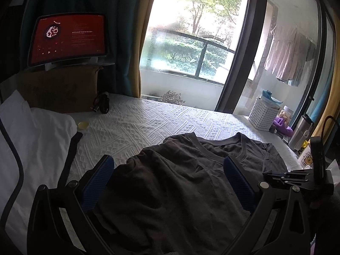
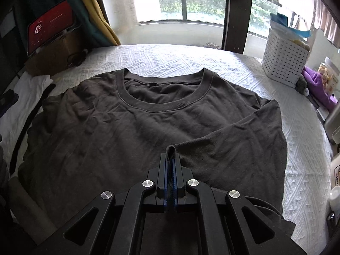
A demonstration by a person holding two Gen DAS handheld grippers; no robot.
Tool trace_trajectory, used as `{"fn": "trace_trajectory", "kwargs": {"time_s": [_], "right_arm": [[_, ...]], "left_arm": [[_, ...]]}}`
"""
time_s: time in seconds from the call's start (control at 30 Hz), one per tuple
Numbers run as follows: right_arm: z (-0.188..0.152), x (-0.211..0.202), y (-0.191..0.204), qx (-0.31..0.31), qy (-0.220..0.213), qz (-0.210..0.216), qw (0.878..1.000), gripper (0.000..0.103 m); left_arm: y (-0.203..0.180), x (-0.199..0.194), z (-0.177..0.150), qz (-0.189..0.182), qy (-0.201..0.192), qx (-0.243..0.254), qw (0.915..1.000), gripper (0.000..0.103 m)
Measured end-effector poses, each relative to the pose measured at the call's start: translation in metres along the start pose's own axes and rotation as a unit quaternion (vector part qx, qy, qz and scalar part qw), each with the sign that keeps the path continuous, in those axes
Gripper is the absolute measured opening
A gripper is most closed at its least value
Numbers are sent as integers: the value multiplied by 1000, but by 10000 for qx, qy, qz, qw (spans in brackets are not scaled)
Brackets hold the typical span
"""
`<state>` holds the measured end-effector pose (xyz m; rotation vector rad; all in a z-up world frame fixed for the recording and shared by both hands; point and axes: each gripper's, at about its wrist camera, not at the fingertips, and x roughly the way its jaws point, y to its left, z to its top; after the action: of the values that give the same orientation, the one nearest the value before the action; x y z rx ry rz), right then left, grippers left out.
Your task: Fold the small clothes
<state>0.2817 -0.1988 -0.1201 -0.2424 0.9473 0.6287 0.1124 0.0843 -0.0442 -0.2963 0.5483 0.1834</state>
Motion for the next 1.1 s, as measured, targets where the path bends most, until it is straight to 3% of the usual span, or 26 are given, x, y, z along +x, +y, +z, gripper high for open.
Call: {"fn": "trace_trajectory", "kwargs": {"time_s": [0.23, 0.53, 0.57, 0.63, 0.67, 0.7, 0.73, 0.9, 1.1], "right_arm": [[-1, -13, -5, -13, -93, -105, 9999, 5], [-18, 5, -26, -20, 320, -736, 9968, 5], [-19, 7, -32, 50, 367, -737, 9966, 8], [-20, 7, -38, 88, 343, -775, 9964, 28], [-20, 7, -41, 60, 334, -993, 9945, 66], [-21, 8, -45, 6, 335, -1374, 9899, 94], [-22, 9, -47, -7, 348, -1543, 9874, 103], [-24, 1, -61, 148, 208, -1291, 9913, 103], [-25, -45, -88, 527, -266, -1177, 9913, 103]], "left_arm": [[-6, 1, 0, 12, 18, 65, 10000, 101], [-18, 0, 0, -2, 28, 193, 9998, 101], [-19, 0, 0, 1, 33, 193, 9998, 101], [-21, 0, 0, 5, 34, 204, 9998, 101], [-21, 0, 0, 8, 34, 215, 9998, 101], [-22, 0, 0, 11, 36, 227, 9997, 101], [-22, 0, 0, 11, 40, 235, 9997, 101], [-23, 0, 0, 18, 51, 249, 9997, 101], [-25, 0, 1, -2, 43, 273, 9996, 101]]}}
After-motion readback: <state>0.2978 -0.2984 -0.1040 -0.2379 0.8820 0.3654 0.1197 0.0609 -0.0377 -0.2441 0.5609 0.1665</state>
